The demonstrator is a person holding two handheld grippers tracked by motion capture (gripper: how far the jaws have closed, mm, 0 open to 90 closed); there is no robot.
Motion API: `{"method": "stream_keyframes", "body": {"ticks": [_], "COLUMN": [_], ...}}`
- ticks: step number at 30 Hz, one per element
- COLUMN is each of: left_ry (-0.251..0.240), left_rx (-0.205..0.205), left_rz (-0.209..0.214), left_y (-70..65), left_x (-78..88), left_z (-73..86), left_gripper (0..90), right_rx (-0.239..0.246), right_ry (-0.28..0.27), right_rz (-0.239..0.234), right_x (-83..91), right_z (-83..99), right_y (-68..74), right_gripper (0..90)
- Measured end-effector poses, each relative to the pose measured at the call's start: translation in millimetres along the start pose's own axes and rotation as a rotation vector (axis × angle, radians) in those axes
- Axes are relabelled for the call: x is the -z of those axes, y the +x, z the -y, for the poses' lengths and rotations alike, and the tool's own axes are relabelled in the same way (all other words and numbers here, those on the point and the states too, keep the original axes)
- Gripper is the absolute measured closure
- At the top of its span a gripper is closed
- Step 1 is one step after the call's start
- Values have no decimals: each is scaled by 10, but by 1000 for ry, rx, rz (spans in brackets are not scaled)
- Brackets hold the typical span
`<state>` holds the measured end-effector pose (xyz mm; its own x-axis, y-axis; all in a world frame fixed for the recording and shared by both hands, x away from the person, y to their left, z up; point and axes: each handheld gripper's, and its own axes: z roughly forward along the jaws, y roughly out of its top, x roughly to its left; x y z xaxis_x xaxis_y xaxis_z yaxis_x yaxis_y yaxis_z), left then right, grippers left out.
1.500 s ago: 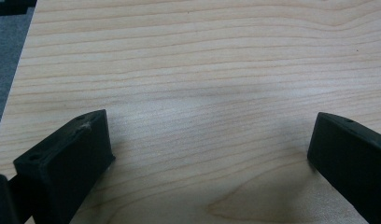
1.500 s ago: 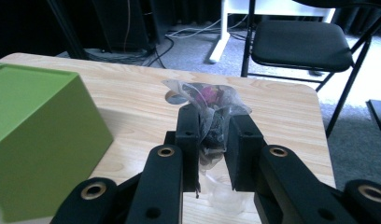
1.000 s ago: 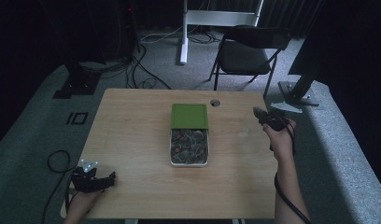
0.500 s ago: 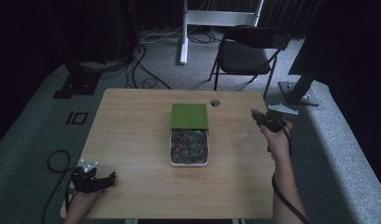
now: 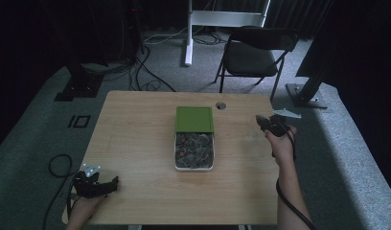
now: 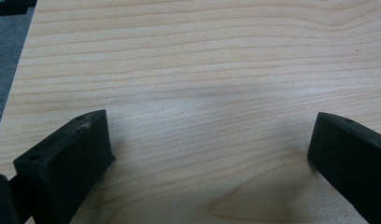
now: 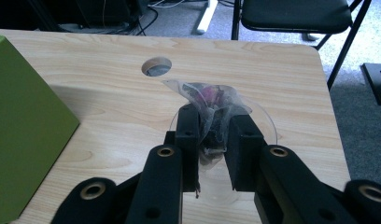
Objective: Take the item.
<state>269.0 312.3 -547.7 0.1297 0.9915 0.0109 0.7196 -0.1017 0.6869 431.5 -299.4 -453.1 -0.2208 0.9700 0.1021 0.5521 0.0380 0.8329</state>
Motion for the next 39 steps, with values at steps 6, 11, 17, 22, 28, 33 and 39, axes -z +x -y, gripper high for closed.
{"method": "stream_keyframes", "body": {"ticks": [6,11,17,22,28,33,39], "left_ry": [0,0,0,0,0,0,0], "left_rx": [0,0,0,0,1,1,0], "left_rz": [0,0,0,0,0,0,0], "left_y": [0,0,0,0,0,-1,0], "left_x": [0,0,0,0,0,0,0], "left_z": [0,0,0,0,0,0,0], "left_gripper": [2,2,2,2,2,2,2], "right_rx": [4,0,-2,-4,1,9,30], "right_ry": [9,11,20,21,9,-2,-14], "right_rz": [9,3,4,-2,-10,-24,-32], "right_x": [-10,-27,-50,-51,-17,21,95], "right_z": [11,10,7,-1,-29,-33,-29], "right_y": [-18,-19,-13,-13,12,39,72], "right_gripper": [760,726,663,611,551,508,477]}}
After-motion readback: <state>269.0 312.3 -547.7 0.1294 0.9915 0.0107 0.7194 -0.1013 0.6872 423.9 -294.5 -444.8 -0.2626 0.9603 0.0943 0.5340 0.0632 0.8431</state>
